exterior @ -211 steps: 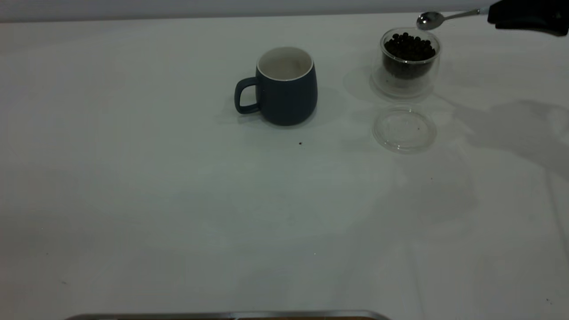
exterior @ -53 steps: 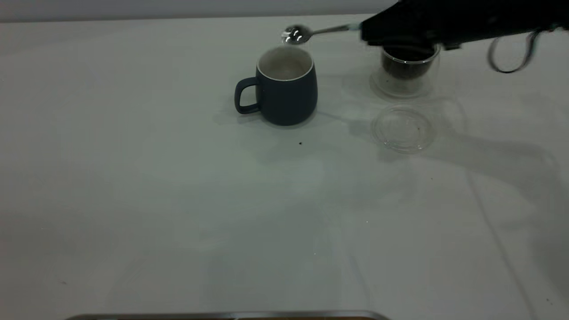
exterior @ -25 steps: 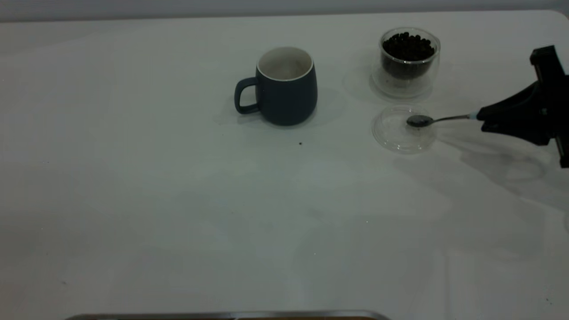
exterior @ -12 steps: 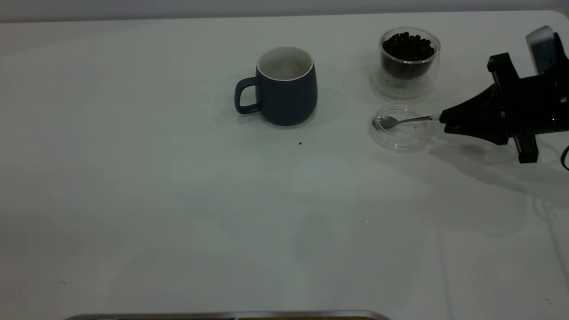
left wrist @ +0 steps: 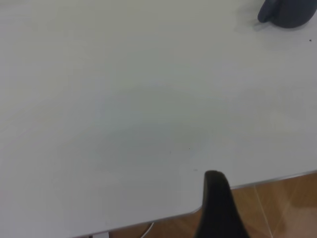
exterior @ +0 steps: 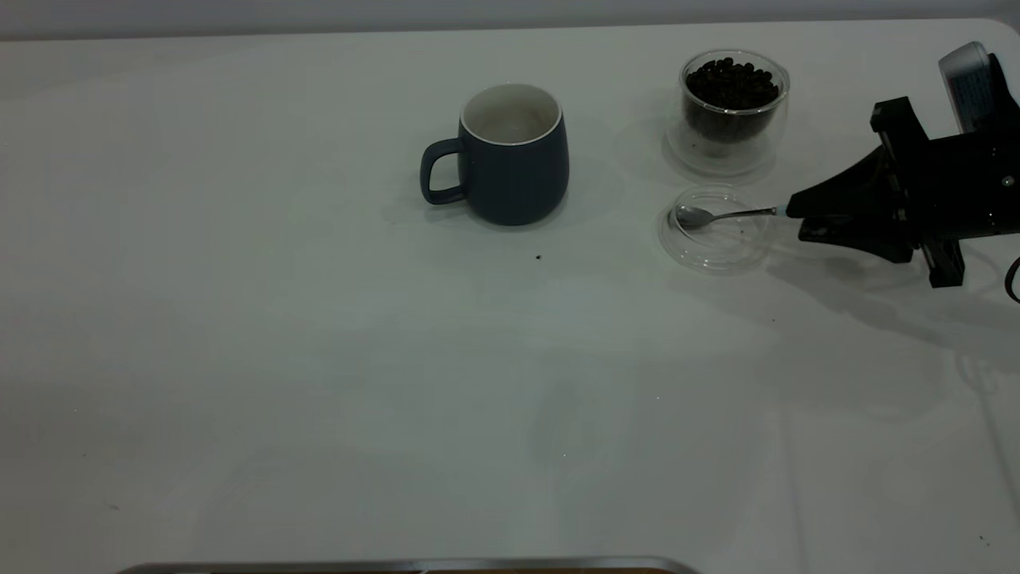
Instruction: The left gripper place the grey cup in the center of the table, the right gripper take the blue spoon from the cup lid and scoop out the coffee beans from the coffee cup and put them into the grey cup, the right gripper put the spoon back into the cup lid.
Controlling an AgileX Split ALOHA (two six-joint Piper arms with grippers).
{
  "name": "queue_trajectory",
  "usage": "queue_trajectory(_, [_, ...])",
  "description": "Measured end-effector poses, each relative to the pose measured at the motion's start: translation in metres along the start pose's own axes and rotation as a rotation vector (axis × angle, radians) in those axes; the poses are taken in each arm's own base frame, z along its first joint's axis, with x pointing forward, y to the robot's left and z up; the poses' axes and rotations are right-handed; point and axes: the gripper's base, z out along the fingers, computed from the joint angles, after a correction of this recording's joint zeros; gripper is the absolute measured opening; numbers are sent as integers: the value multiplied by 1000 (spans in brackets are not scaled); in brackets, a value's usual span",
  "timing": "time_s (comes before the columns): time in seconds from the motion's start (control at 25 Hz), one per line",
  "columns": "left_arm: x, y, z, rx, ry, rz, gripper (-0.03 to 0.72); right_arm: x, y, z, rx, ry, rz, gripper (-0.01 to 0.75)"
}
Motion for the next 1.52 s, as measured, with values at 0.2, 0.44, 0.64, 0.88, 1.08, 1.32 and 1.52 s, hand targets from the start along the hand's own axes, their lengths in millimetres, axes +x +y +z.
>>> queue_trajectory(0.2, [0,0,0,0,0,1,555,0,-2,0,18,-2,-6,571])
queue_trajectory(0.44, [0,0,0,0,0,2,555,1,-10,-1,106,15,-3,716])
queue_trajectory(0.64, [0,0,0,0,0,2,555,4,-15,-2,163,51,14,702])
queue_trajectory(0.88, [0,0,0,0,0,2,555,1,6,-32,195,38,-46,690])
queue_trajectory(1.08, [0,0,0,0,0,2,555,2,71,-86,180,-50,-220,683])
queue_trajectory(1.32, [0,0,0,1,0,2,555,45,138,-152,235,-126,-413,670])
queue_trajectory(1.52, [0,0,0,1,0,2,555,97,174,-206,313,-254,-529,660])
